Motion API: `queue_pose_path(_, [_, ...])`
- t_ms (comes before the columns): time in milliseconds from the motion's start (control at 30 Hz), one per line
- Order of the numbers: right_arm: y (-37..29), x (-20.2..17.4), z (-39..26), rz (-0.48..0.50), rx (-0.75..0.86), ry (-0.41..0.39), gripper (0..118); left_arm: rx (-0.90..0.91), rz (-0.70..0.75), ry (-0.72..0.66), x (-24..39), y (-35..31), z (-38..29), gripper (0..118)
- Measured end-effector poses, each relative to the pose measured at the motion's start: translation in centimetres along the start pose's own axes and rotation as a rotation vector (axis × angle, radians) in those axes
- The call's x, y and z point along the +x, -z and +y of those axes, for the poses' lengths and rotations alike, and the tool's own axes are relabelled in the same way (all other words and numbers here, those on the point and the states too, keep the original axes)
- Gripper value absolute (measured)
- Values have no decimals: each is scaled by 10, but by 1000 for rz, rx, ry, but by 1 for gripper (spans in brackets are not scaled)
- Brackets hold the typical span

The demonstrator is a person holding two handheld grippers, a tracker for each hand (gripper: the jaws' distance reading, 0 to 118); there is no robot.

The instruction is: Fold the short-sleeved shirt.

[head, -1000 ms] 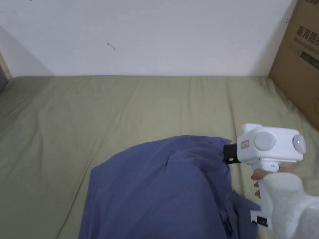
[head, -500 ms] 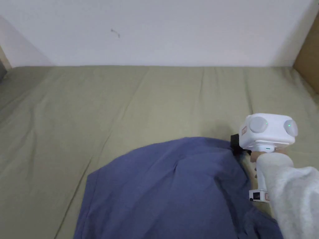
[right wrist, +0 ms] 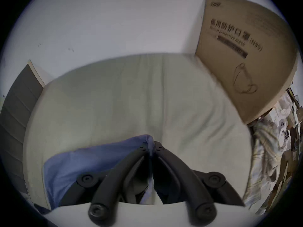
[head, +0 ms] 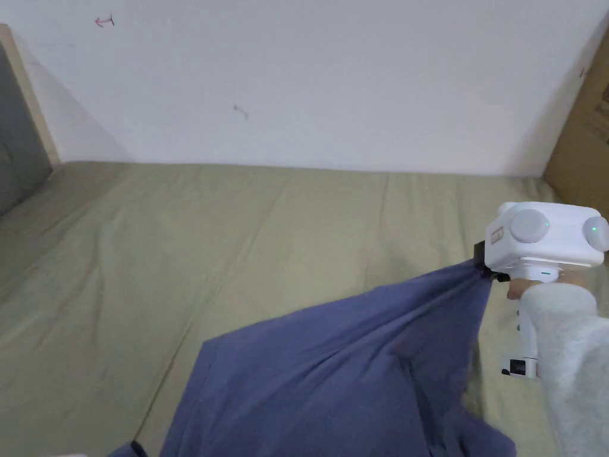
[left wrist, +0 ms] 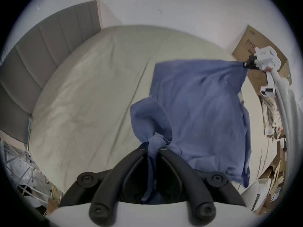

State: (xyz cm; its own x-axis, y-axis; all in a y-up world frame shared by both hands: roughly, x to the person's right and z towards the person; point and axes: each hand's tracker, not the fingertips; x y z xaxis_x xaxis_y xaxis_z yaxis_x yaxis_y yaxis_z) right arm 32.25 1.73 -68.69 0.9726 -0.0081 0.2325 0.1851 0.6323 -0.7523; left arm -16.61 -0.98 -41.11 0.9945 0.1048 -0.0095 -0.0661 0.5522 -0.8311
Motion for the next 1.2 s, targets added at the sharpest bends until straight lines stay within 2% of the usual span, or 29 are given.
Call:
queue_pose_path(200, [-111,43,11,-48,122,10,4,207,55,-8,-1,-42,64,5])
queue_pose_path(267, [-149,59,14,-75,165,38,4,256,122,63,1,-56,91,5])
queue_pose_path(367, [-199,78,16,-91,213,51,4,327,60,37,0,-81,125,5])
queue_pose_path(433, [-229,90,19,-118,251,51,4,357,107,76,4,-94,148,4])
queue_pose_path(533, [-273,113,25,-139,314,111,4,403,137,132,6,-118,177,4])
queue_pose_path(633, [-305,132,32,-162,343,134,4,438,151,116,1,-141,207,4])
queue_pose_path(800, [-329,152,42,-171,371,185,4,509,193,114,-10,-167,258,4])
queue_pose_path(933, [-321,158,52,-158,365,217,4,528,252,101,-21,-173,291,4])
queue_pose_path(1067, [-306,151,67,-129,351,248,4,541,276,99,-32,-169,314,4])
queue_pose_path(1200, [-286,133,90,-121,361,233,4,575,268,43,-44,-156,337,4])
